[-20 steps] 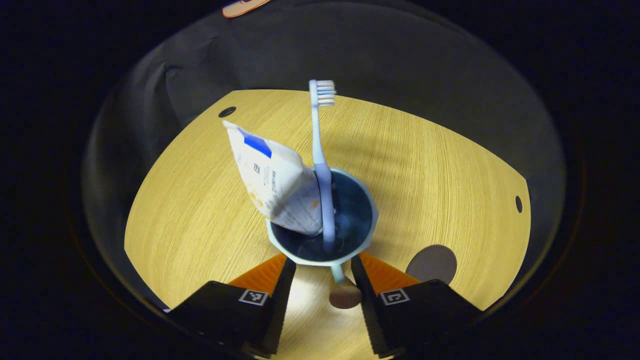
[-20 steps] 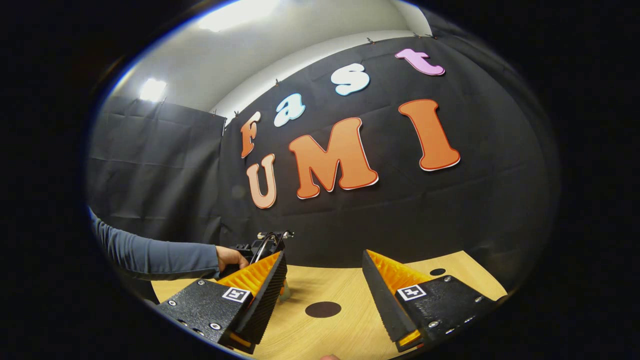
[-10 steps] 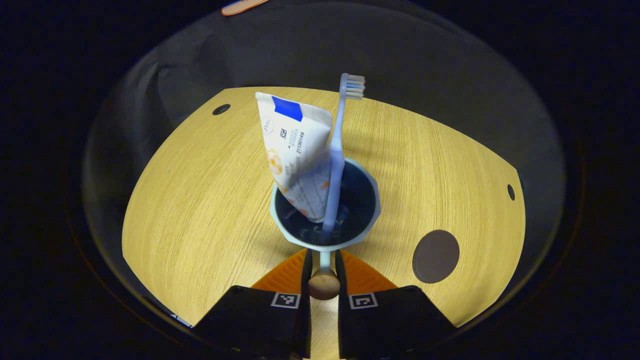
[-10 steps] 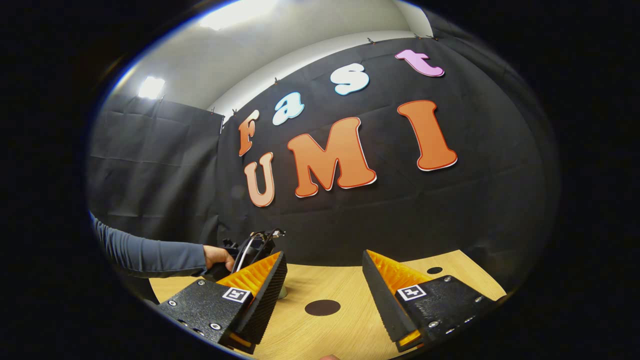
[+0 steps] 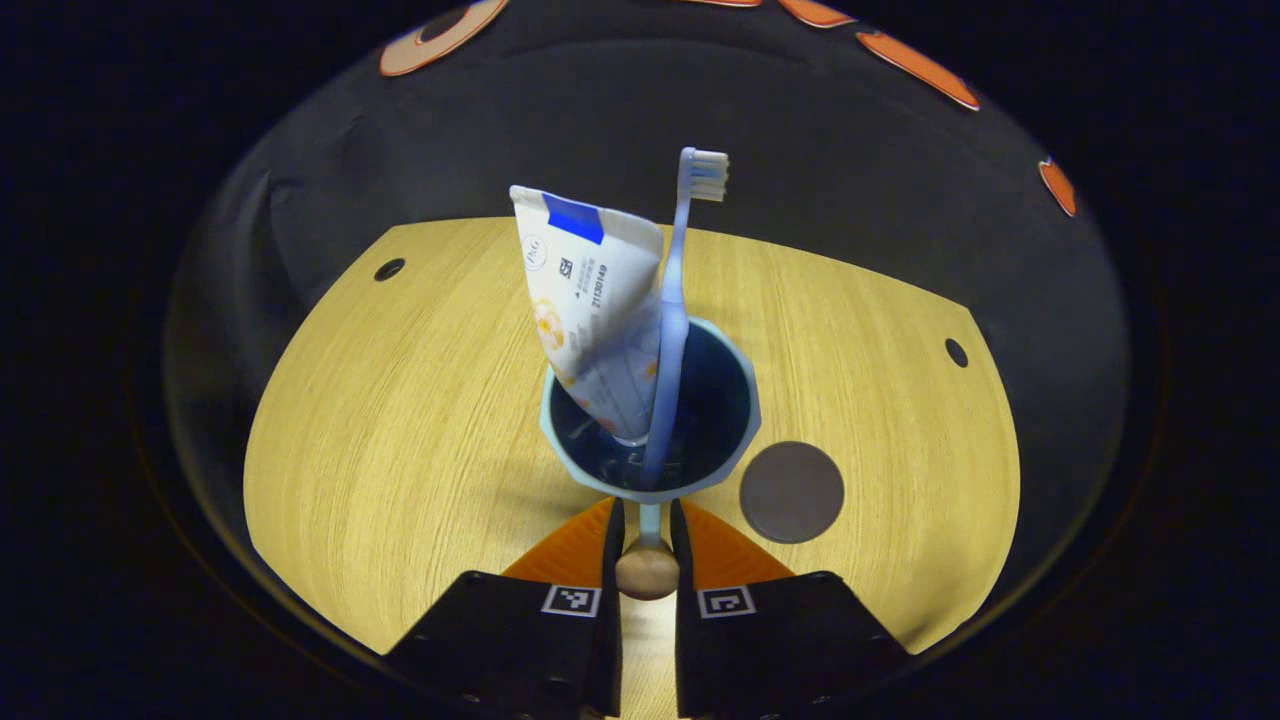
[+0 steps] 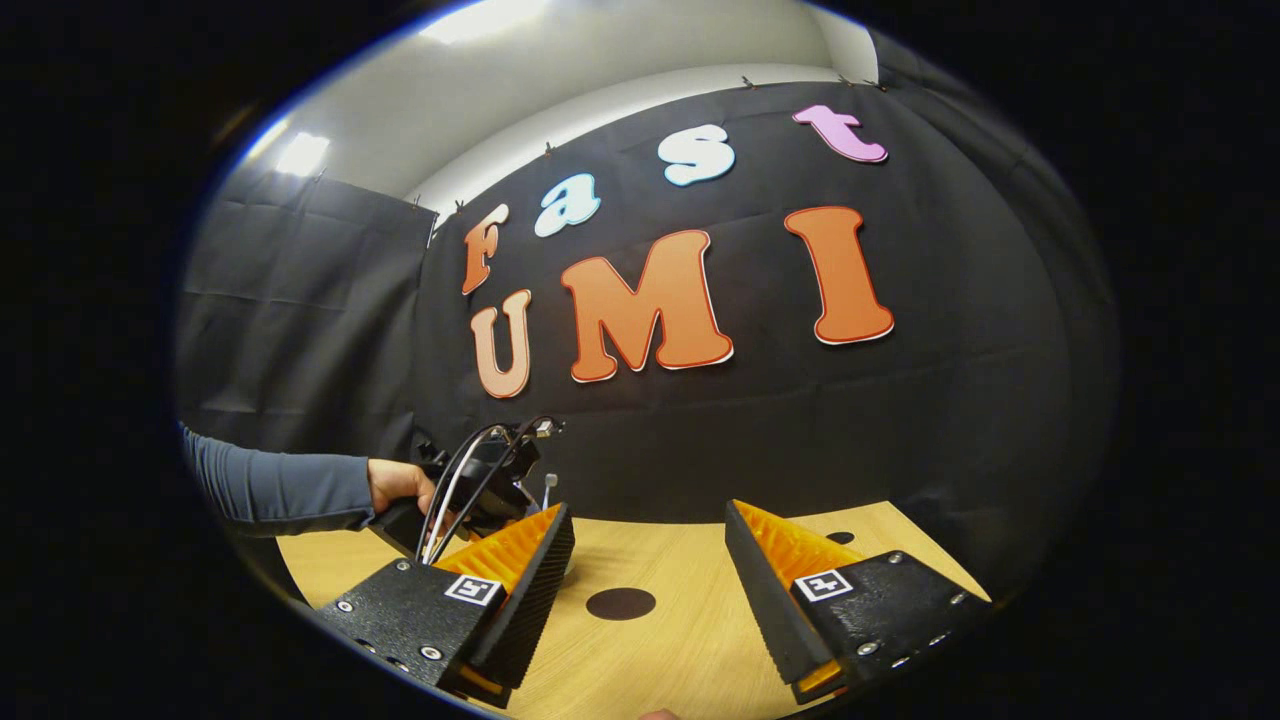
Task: Put the toothbrush and toothpaste on the desktop into the cup, then pick up the cup and place it on the coaster on the desktop.
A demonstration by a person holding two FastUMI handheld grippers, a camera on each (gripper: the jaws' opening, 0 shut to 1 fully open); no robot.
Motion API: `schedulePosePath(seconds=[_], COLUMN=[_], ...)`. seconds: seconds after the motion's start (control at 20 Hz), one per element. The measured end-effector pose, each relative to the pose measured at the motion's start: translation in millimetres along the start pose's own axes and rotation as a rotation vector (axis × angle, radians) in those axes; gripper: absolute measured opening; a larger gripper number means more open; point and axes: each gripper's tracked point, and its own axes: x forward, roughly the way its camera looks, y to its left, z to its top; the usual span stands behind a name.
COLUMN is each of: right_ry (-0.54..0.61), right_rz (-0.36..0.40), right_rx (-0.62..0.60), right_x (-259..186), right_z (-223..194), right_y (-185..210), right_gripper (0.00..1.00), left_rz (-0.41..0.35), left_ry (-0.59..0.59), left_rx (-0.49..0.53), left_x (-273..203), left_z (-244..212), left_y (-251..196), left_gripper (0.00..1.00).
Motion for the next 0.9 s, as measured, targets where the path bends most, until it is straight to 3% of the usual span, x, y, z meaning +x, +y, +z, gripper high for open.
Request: schedulePosePath(seconds=[0.4,0.65,0.8,0.85,0.9], right_ry=[0.034,0.067,0.082,0.086,0.089], right_rz=[-0.066,-0.097,-0.107,-0.109,-0.11], right_rx=[-0.015,-0.024,-0.019,-0.016,-0.014], right_x=[-15,-23,-24,-24,-24], right_z=[-11,-21,-25,-27,-28], right_y=[-22,-34,-36,-35,-35], right_gripper=[0.92,0.92,0.92,0.93,0.93], left_rz=[-0.089,-0.09,-0.082,-0.081,-0.084], left_ry=[0.008,0.043,0.076,0.061,0.034], left_rx=[0.151,0.204,0.205,0.214,0.229], left_x=[14,24,17,11,3], left_z=[-9,-16,0,10,20], left_y=[-26,-35,-31,-32,-32], left_gripper=[0.21,0.21,0.21,0.27,0.25])
